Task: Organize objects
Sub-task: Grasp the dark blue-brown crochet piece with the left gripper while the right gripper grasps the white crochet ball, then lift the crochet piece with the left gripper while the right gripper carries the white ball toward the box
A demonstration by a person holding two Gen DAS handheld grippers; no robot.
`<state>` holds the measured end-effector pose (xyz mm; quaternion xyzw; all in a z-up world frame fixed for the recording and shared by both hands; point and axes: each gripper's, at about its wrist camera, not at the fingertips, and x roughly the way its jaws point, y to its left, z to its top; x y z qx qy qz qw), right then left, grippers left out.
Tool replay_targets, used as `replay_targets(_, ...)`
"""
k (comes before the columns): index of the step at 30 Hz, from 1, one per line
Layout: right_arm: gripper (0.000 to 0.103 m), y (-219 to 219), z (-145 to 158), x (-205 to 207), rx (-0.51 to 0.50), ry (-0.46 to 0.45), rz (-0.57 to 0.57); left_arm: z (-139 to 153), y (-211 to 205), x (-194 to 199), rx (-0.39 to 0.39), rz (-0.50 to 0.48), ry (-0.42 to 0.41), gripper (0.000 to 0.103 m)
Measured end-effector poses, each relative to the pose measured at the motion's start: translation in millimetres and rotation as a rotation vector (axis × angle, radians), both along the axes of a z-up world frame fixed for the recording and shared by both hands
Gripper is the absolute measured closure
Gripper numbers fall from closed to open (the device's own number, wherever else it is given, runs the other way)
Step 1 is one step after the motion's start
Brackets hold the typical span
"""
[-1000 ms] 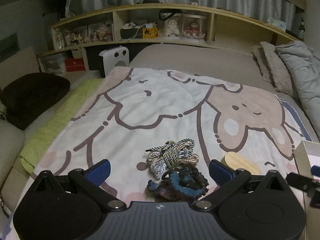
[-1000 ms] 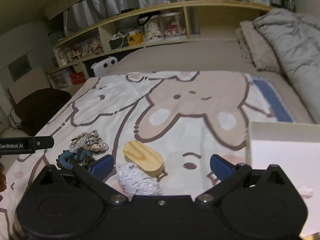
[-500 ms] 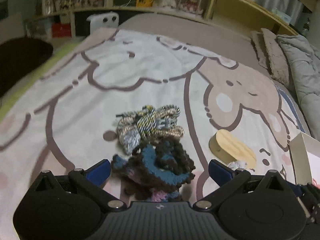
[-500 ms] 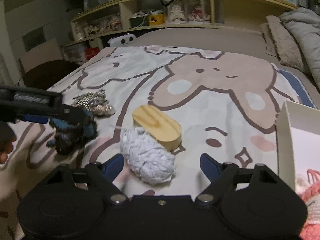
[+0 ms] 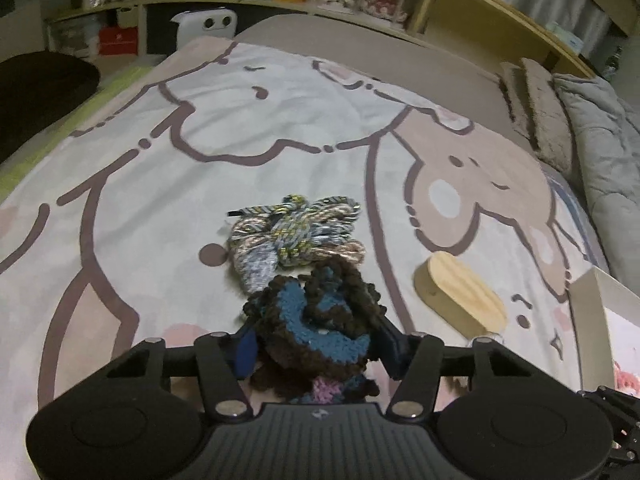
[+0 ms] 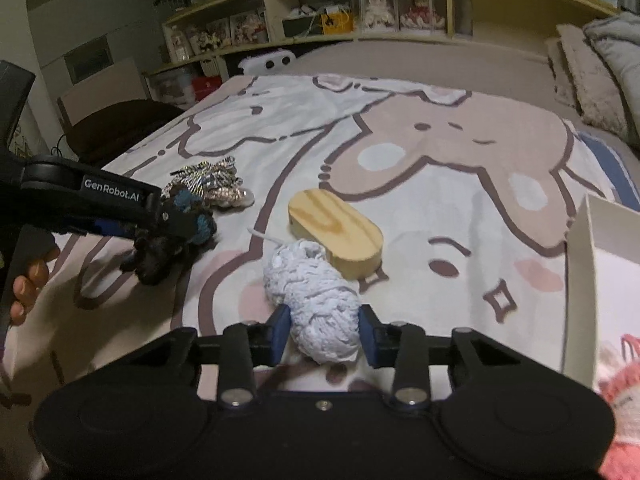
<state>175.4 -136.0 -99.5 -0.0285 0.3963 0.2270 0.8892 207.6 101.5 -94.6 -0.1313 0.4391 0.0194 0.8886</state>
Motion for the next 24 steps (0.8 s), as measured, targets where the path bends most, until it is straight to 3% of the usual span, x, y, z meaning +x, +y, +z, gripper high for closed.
replay_targets(7,0.066,-17.9,12.4,-20.0,-0.044,0.109,0.005,4.1,-9.4,-8.8,-0.034,-0.046,-0.002,0.047)
replay_targets(12,0.063,-21.5,10.5,-30.6,-0.068,0.194,0.068,8.2,-17.0,-18.6,-0.052,-0.08,-0.001,0.048)
replay_targets(15,0.052,-18.5,5.9,-26.5,-0.073,0.179,0.08,6.2,-21.7,-26.1,-0.056,-0.1,0.009,0.048)
replay_targets(24,0.049,-11.9,-4.5,-12.1,-0.122,0.128,0.104,3.0,-34.6,-33.7,-0.031,-0.145,0.03,0.048)
